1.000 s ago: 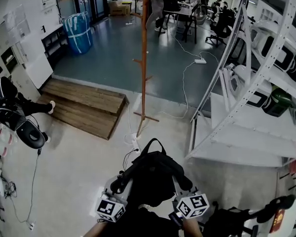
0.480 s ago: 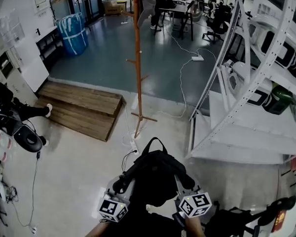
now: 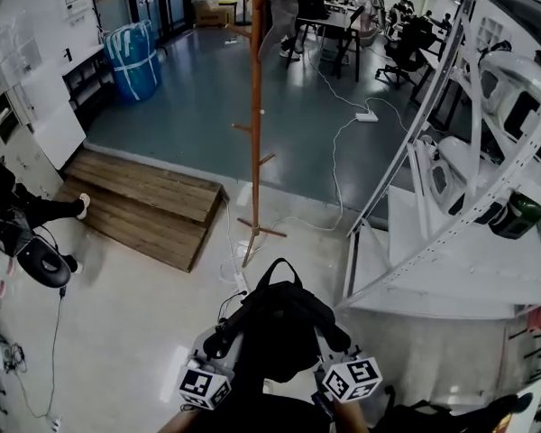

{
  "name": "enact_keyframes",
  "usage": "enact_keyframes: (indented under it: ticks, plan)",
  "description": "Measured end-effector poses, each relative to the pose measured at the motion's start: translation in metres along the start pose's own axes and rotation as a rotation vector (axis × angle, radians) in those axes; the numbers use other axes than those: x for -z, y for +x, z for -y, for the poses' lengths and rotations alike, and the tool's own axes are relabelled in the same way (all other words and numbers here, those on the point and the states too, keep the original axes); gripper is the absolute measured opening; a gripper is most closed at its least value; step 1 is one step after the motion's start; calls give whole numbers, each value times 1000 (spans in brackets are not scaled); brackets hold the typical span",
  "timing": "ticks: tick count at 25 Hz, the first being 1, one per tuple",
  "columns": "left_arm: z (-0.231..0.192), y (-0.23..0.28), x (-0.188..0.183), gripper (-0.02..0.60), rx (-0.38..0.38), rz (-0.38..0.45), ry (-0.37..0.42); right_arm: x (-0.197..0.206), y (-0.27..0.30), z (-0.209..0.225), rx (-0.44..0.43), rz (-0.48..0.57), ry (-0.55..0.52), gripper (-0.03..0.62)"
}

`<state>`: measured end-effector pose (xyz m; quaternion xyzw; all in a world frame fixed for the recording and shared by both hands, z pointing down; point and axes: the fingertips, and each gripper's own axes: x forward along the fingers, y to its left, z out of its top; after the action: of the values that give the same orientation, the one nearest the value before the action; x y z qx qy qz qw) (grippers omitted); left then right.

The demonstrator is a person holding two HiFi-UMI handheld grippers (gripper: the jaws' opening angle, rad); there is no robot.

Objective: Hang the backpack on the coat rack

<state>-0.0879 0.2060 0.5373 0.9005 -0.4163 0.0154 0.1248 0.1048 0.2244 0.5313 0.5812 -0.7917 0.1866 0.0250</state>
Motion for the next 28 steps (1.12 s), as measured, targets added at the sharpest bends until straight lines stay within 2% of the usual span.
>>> enact_keyframes:
  ticks: [8,11,13,18,21,28]
  plan:
    - [-56,69,-41,104,40,49,-23,-44,85,15,3,6,-15,87]
    - [-75,90,-50,104,48,39,-16,-58,110,21,5,10,-17,87]
    - [-86,102,-56,104,46,27,-12,-67,125,24,4,15,-18,87]
    - [-111,133,-81,104,45,70,-9,-88,165,32,-1,27,-25,87]
    - [-126,147,-82,104,38,49,-13,-97,186,37,-6,24,-26,87]
    - [-155,181,-97,104,15,78,9,-113,236,51,-39,24,-29,87]
